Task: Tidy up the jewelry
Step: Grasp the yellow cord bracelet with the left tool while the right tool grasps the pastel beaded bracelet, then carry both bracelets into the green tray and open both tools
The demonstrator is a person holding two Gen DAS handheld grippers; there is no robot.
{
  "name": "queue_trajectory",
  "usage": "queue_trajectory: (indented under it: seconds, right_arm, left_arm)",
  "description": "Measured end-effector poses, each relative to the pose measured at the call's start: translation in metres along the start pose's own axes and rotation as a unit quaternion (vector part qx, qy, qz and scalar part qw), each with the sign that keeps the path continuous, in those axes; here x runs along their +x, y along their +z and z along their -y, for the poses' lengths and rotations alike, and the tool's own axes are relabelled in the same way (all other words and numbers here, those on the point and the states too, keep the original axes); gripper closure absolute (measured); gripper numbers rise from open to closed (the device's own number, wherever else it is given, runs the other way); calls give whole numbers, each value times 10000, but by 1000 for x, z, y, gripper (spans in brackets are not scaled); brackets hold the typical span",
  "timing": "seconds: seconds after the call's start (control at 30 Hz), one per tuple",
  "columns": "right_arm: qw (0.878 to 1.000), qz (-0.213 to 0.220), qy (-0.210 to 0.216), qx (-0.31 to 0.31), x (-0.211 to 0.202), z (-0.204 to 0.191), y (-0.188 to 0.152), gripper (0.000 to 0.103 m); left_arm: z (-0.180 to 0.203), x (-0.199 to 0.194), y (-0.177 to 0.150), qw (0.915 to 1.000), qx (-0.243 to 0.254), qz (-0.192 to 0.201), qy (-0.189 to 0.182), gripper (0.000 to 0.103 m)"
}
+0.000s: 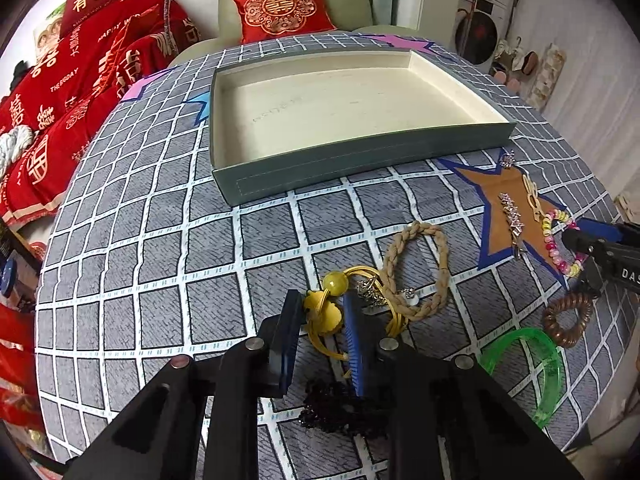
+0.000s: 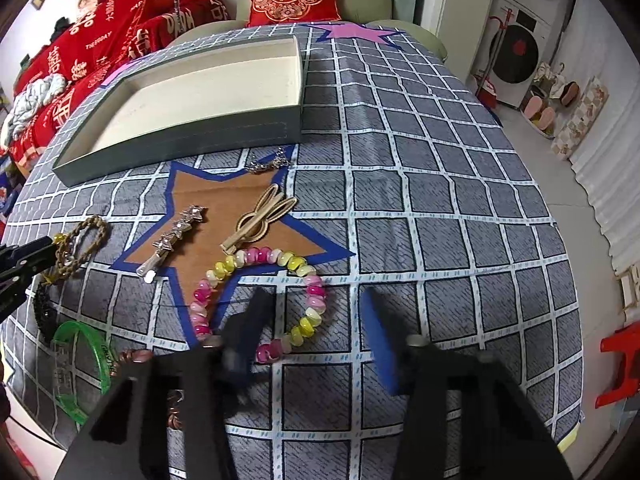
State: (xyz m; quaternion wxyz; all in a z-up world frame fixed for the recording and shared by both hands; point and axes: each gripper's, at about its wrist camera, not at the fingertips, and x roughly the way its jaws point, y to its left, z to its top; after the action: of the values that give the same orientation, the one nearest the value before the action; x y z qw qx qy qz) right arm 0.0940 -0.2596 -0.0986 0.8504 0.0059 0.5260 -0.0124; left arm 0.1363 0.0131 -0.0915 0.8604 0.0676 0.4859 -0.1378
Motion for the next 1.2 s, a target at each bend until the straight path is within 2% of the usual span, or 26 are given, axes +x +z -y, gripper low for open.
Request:
queue_trajectory:
  seconds: [0.03, 0.07, 0.1, 0.43, 0.7, 0.97, 1.2]
  right_arm:
    - [10000, 17, 9, -9, 0, 0, 1, 83]
    - [10000, 18, 22, -4, -1, 0, 2, 91]
    - [10000, 15, 46, 32, -1, 1, 2, 92]
    - [9984, 388, 339, 250, -35, 15, 10, 92]
    - [9954, 620, 688, 230, -61, 11, 32, 92]
    - [9917, 794, 993, 165, -66, 2, 82, 92]
    - [9897, 785, 1195, 83, -42, -12, 146, 92]
  left_arm:
    - [-1, -1, -1, 10000, -35, 17, -29, 73]
    - [-4, -2, -1, 9999, -96, 45, -65, 73]
    - [-5, -3, -1, 9998, -137, 68, -84, 73]
    - [-17, -41, 8, 9974, -344, 605, -204, 73]
    - [-21, -69, 31, 9928, -513, 965, -482, 73]
    - [-22, -71, 79, 9903, -608, 1115, -569, 73]
    - [-29, -41, 130, 9906, -808, 1004, -450, 73]
